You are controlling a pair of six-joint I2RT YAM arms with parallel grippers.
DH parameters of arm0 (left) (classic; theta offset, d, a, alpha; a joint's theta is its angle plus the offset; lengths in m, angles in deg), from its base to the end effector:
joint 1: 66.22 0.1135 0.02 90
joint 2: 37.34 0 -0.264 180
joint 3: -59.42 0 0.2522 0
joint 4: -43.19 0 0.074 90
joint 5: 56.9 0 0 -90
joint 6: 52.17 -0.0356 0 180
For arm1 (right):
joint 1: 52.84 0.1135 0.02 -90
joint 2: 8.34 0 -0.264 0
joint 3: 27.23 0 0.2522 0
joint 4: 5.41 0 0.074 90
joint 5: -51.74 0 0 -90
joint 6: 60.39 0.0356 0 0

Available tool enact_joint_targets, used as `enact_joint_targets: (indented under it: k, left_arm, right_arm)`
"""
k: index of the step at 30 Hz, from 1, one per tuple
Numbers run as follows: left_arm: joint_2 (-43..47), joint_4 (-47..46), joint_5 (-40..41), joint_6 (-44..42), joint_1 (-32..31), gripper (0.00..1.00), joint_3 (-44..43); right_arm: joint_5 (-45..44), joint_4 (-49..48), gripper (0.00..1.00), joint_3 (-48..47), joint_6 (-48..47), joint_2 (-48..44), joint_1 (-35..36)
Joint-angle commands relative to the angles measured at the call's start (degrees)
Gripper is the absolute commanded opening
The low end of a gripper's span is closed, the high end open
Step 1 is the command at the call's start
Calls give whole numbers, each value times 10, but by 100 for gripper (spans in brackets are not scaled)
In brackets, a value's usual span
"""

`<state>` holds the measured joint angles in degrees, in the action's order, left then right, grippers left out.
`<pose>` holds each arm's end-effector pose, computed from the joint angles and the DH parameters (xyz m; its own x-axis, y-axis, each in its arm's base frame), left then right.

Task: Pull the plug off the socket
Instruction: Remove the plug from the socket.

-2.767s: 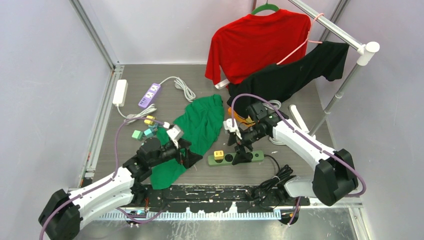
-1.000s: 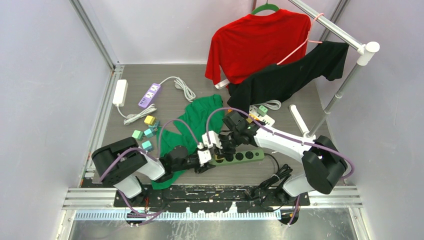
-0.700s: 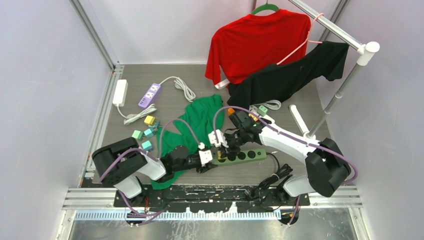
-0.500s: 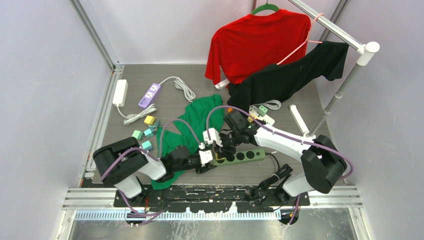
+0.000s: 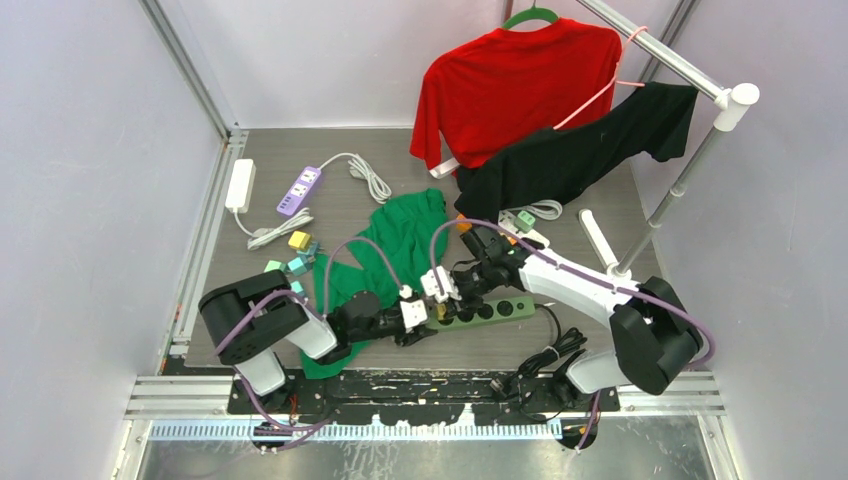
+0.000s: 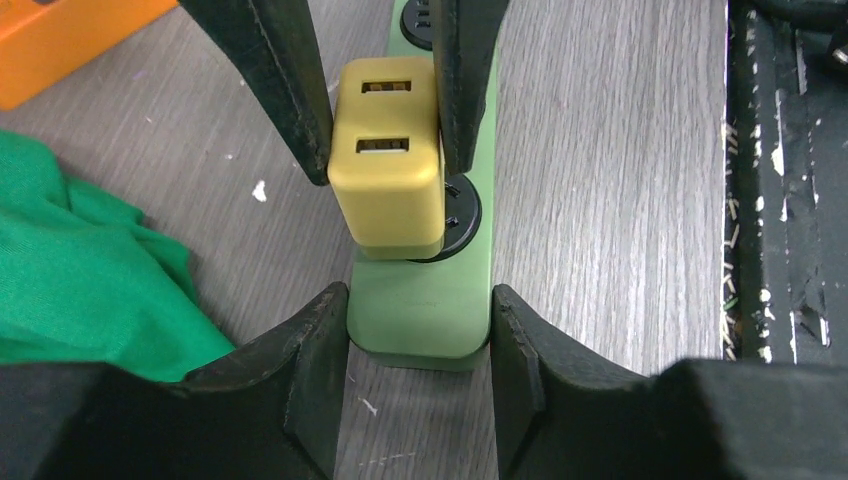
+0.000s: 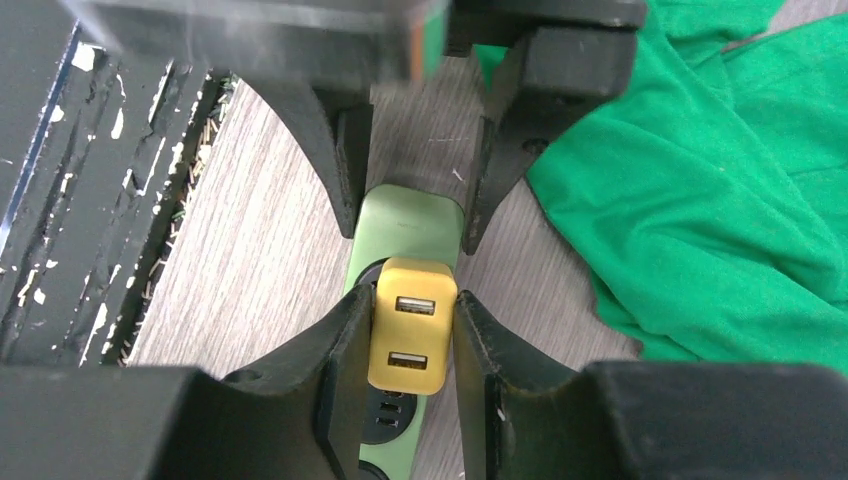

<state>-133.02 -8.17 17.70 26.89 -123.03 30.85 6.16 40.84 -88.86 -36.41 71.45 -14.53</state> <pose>0.1281 -0.2131 0.1145 0.0338 0.2826 -0.9586 0.9577 0.2651 0.1119 0.1853 0.1781 0.2050 0.3337 -0.5681 -0.7523 -0.9230 -0.3592 -0.1381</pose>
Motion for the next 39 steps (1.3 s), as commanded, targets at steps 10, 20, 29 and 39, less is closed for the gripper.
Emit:
enact_joint_targets:
  k: [10,20,29,39]
  left_arm:
    - [-43,-11,37,-15,12,0,8]
    - [-85,-96,30,1,12,0,18]
    - [-47,-16,32,0,12,0,7]
    - [-59,-25,18,6,13,0,2]
  right_arm:
    - [-53,-79,1,-20,172,20,-25]
    - [65,141,1,-7,-115,-2,-17]
    - [6,-54,1,-38,175,22,0]
    - [95,186,1,-37,-114,-9,-81]
